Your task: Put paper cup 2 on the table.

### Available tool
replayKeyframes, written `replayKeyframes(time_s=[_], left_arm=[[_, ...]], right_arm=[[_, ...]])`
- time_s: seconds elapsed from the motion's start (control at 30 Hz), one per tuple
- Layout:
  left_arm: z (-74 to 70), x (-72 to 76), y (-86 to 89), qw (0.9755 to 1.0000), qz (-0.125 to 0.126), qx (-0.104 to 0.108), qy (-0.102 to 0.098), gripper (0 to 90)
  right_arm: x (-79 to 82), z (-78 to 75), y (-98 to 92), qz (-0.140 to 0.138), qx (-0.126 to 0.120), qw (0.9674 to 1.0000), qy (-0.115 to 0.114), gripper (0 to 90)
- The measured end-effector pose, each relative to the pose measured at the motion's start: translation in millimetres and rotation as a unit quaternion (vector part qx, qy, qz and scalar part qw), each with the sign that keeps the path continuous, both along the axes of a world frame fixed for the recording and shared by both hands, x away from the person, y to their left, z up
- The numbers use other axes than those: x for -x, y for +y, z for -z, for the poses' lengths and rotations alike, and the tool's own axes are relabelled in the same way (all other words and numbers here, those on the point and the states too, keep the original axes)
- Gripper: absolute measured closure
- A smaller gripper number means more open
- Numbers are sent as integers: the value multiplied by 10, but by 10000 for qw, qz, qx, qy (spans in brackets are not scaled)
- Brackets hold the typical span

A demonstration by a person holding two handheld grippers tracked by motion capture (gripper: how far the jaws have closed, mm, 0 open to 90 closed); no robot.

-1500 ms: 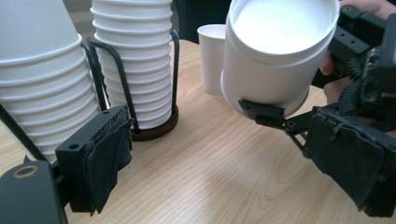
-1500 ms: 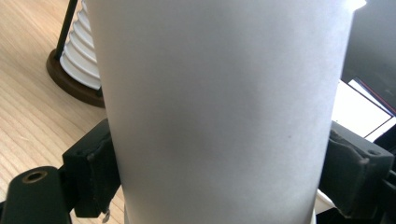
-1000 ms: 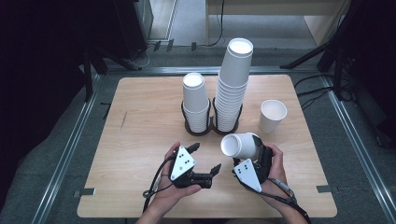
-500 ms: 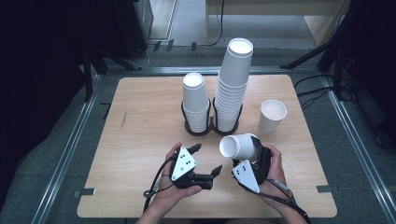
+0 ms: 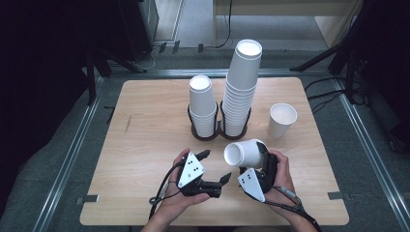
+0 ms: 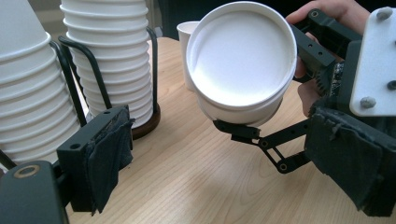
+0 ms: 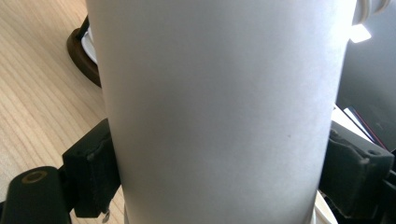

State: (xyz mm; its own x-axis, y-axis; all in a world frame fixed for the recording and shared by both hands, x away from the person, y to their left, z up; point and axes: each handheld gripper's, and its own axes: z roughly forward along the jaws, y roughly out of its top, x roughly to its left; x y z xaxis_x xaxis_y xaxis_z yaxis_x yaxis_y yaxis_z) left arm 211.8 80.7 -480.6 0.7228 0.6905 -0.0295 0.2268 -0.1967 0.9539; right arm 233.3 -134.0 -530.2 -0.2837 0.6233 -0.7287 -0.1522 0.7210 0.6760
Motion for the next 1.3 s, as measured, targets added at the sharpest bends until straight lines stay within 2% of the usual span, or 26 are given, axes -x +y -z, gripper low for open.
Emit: replayKeyframes(time_s=[0.43,1.3], left_arm=[[-4,16,-23,10000,47,2,17,80],[-1,46,-87,9996,280,-75,25,84]], right_arm=[[34,3,36,-88,122,9999,-53,126],[135,-10,113,-608,154,9980,-105,126]])
